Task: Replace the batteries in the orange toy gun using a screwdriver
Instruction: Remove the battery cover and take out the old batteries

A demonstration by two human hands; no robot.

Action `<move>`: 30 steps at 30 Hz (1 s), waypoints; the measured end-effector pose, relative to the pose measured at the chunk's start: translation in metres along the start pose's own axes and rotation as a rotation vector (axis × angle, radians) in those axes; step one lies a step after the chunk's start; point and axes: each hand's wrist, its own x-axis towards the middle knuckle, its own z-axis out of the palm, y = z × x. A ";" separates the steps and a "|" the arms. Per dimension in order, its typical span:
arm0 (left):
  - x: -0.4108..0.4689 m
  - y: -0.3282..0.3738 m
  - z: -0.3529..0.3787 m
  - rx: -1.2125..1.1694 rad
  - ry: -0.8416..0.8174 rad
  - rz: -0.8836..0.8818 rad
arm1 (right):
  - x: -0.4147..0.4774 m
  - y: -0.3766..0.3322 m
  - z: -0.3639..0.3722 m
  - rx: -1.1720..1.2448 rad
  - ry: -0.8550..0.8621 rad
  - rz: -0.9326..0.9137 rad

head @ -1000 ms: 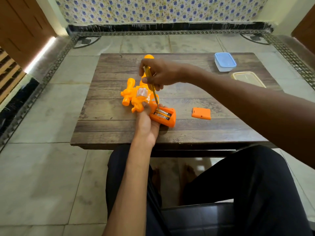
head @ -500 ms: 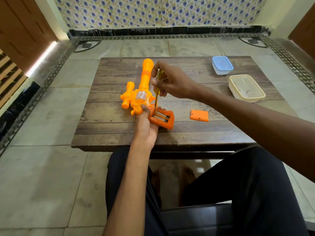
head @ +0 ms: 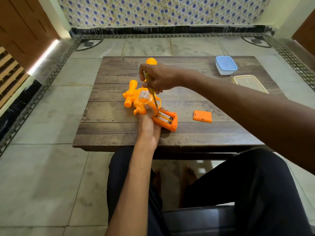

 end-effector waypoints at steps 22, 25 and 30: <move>0.001 -0.002 -0.001 -0.028 0.026 -0.071 | -0.034 0.021 0.013 0.026 0.346 -0.176; 0.001 -0.001 -0.001 -0.038 0.031 -0.064 | -0.035 0.025 0.015 0.071 0.369 -0.177; 0.000 -0.001 0.001 -0.050 0.048 -0.066 | -0.032 0.029 0.014 0.177 0.311 -0.137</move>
